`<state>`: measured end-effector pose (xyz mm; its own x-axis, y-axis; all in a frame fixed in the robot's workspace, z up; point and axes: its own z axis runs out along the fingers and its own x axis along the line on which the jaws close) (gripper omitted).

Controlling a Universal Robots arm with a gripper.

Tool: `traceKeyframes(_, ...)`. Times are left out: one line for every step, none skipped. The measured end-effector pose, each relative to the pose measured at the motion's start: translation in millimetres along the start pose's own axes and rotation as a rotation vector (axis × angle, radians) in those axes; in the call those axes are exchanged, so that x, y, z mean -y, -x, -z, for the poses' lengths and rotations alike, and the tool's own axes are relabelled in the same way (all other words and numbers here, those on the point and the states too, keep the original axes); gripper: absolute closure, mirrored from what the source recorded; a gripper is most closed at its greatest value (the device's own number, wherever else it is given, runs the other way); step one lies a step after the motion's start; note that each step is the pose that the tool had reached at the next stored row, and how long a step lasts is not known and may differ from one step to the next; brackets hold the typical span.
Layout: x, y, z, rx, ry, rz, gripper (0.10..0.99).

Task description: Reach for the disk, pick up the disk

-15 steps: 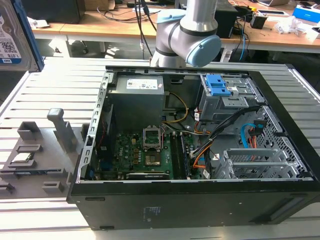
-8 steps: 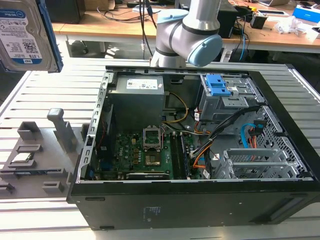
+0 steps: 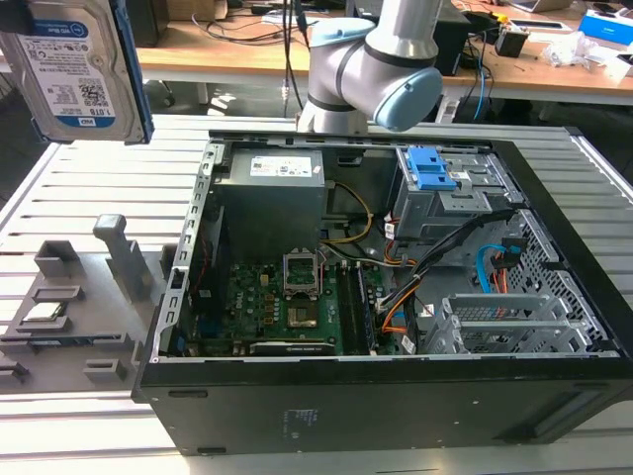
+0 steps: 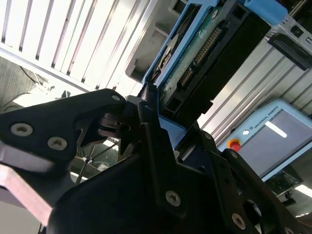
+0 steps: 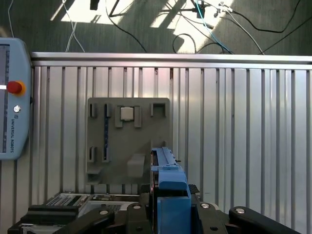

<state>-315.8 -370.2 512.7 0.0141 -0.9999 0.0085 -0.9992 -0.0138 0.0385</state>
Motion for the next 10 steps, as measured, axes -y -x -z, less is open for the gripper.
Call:
traceKeyframes(3.1,0.0,0.1,0.0001,0.000,0.000,0.718)
traceKeyframes(8.0,0.0,0.3,0.0001,0.000,0.000,0.718)
traceKeyframes(12.3,0.0,0.4,0.0001,0.000,0.000,0.718)
traceKeyframes(14.7,-0.1,0.5,0.0001,0.000,0.000,0.718)
traceKeyframes(19.6,-0.1,0.7,0.0004,0.000,0.000,0.718)
traceKeyframes(22.5,-0.1,0.8,0.0006,0.000,0.000,0.718)
traceKeyframes(24.7,-0.1,0.9,0.0007,0.000,0.000,0.718)
traceKeyframes(28.1,-0.1,1.0,0.0008,0.000,0.000,0.718)
traceKeyframes(30.7,-0.1,1.1,0.0008,0.000,0.000,0.718)
traceKeyframes(33.3,-0.1,1.2,0.0008,0.000,0.000,0.718)
